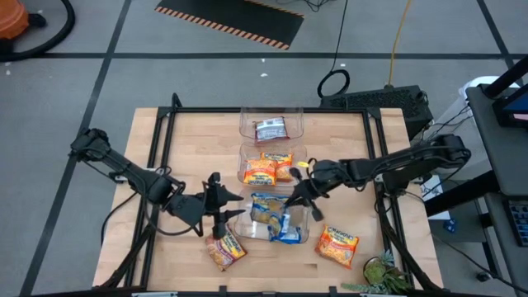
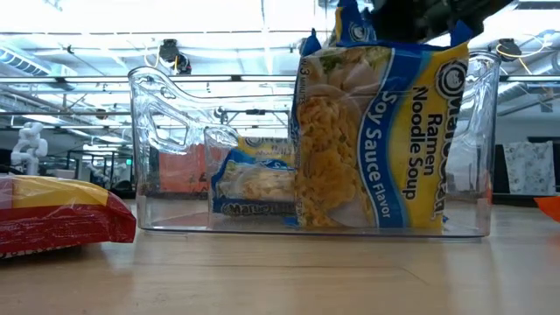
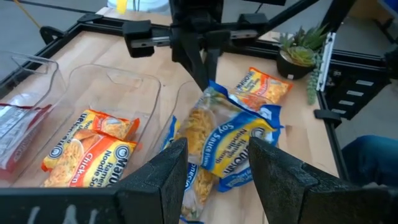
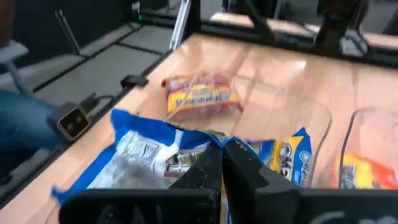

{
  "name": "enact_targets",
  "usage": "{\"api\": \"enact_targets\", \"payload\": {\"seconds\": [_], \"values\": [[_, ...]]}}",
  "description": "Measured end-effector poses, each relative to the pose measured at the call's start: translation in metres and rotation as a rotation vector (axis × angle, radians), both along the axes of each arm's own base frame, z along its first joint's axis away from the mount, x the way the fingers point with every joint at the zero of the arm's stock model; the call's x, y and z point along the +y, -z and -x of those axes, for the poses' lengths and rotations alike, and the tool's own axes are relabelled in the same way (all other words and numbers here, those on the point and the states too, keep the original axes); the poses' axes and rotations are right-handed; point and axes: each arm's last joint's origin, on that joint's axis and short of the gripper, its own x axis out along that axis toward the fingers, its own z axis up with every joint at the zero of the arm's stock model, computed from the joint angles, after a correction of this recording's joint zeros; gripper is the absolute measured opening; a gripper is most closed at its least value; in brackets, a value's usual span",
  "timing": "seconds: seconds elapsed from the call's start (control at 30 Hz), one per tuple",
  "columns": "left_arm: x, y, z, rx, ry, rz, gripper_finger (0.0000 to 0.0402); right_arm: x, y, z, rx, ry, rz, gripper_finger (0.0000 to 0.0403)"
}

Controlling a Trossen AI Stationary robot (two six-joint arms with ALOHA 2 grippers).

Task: Sort Maruchan noodles
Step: Put the blue noodle pack into the bottom transparent bin, then put the red noodle pack into the top transparent bin

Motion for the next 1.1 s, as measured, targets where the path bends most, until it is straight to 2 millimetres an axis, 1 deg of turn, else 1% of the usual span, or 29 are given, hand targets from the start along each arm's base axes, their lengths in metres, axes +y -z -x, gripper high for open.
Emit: {"api": "enact_targets", "payload": {"seconds": [0.13,0.27,0.37,0.43,0.5,0.6,0.7,0.77,0.9,1.0,1.1], "values": [[-0.006,0.000,0.003,0.000,0.017,0.010,0.0175,-0.002,-0.003,0.016,0.113,0.016,0.007,0.0020],[-0.011,0.000,0.006,0.000,0.036,0.017,0.0175,-0.007,-0.013,0.039,0.193,0.135,0.059,0.0047],[-0.014,0.000,0.008,-0.001,0.043,0.024,0.0175,-0.008,-0.024,0.055,0.186,0.221,0.071,0.0072],[-0.014,0.000,0.008,-0.004,0.044,0.029,0.0175,-0.007,-0.033,0.063,0.160,0.254,0.036,0.0088],[-0.014,0.000,0.008,-0.004,0.038,0.040,0.0175,-0.003,-0.041,0.069,0.132,0.256,-0.016,0.0102],[-0.014,0.000,0.008,-0.008,0.028,0.047,0.0175,0.006,-0.046,0.075,0.127,0.235,-0.079,0.0115],[-0.014,0.000,0.008,-0.012,0.013,0.055,0.0175,0.019,-0.045,0.079,0.150,0.196,-0.122,0.0118],[-0.014,0.000,0.008,-0.013,0.008,0.064,0.0175,0.028,-0.038,0.083,0.177,0.186,-0.141,0.0117],[-0.015,0.000,0.008,-0.013,0.010,0.069,0.0175,0.046,-0.022,0.091,0.238,0.236,-0.153,0.0117],[-0.018,0.002,0.008,-0.006,0.013,0.070,0.0175,0.058,-0.015,0.095,0.250,0.272,-0.144,0.0117],[-0.024,0.010,0.012,0.062,0.043,0.073,0.0175,0.067,-0.011,0.098,0.251,0.277,-0.116,0.0117]]}}
